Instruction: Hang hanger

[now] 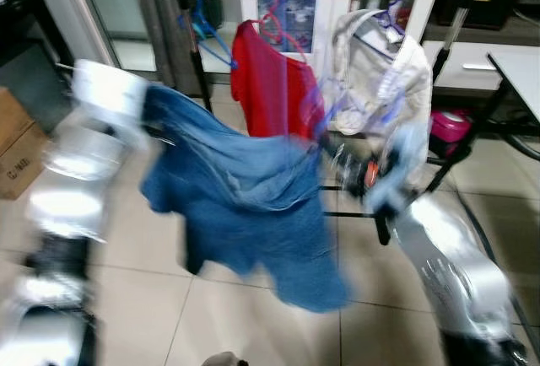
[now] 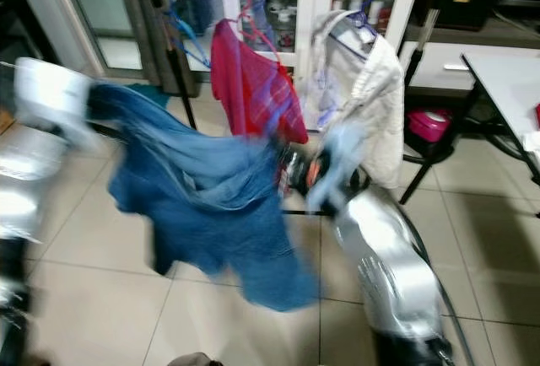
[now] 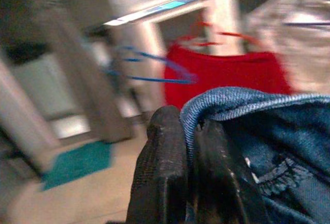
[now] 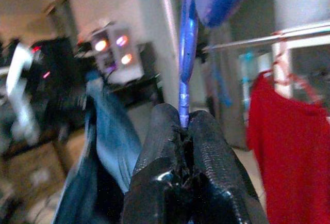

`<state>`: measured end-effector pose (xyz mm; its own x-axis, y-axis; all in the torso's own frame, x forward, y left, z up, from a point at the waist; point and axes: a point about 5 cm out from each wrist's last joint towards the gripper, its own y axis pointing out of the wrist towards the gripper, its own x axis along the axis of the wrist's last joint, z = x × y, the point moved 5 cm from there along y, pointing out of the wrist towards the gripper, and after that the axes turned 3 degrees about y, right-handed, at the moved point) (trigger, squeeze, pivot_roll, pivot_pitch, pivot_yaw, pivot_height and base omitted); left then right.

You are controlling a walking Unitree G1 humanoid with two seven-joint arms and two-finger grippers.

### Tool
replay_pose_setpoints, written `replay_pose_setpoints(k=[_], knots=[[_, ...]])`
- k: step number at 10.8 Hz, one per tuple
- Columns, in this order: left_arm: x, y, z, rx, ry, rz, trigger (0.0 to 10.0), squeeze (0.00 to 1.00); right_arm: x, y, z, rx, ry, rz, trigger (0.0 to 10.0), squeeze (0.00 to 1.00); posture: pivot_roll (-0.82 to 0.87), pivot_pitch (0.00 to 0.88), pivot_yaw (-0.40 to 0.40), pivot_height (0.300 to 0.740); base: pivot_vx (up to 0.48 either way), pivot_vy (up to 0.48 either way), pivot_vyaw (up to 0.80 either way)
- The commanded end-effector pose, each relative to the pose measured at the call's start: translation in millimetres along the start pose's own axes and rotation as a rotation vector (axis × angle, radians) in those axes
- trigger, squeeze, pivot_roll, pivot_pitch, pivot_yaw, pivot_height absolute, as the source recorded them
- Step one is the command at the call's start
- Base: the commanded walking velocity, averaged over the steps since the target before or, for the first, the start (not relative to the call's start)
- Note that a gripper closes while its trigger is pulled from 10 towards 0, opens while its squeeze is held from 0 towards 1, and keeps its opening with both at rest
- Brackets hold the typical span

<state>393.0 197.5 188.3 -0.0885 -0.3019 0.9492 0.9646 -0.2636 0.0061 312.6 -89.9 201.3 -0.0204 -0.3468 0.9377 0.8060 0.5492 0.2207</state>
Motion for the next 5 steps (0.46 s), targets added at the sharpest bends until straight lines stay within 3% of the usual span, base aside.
replay_pose_setpoints(k=[1, 2, 4, 5], knots=[[12, -3.5, -29.9, -0.125, -0.005, -0.054, 0.0, 0.0, 13, 2.5, -8.5, -0.075, 0.069, -0.095, 0.0, 0.0, -0.05, 0.0, 0.093, 0.74, 0.0, 0.0, 0.0], [14, -17.3, -65.4, -0.232, -0.026, -0.07, 0.0, 0.0, 13, 6.5, -17.6, -0.164, 0.133, -0.138, 0.0, 0.0, -0.04, 0.0, 0.091, 0.74, 0.0, 0.0, 0.0], [16, -37.5, -75.5, -0.235, -0.076, -0.066, 0.0, 0.0, 10, 7.4, -34.3, -0.254, 0.126, -0.145, 0.0, 0.0, -0.04, 0.0, 0.084, 0.74, 0.0, 0.0, 0.0], [18, -42.9, -79.7, -0.238, -0.093, -0.071, 0.0, 0.0, 9, 7.7, -38.0, -0.265, 0.247, -0.172, 0.0, 0.0, -0.03, 0.0, 0.084, 0.74, 0.0, 0.0, 0.0]])
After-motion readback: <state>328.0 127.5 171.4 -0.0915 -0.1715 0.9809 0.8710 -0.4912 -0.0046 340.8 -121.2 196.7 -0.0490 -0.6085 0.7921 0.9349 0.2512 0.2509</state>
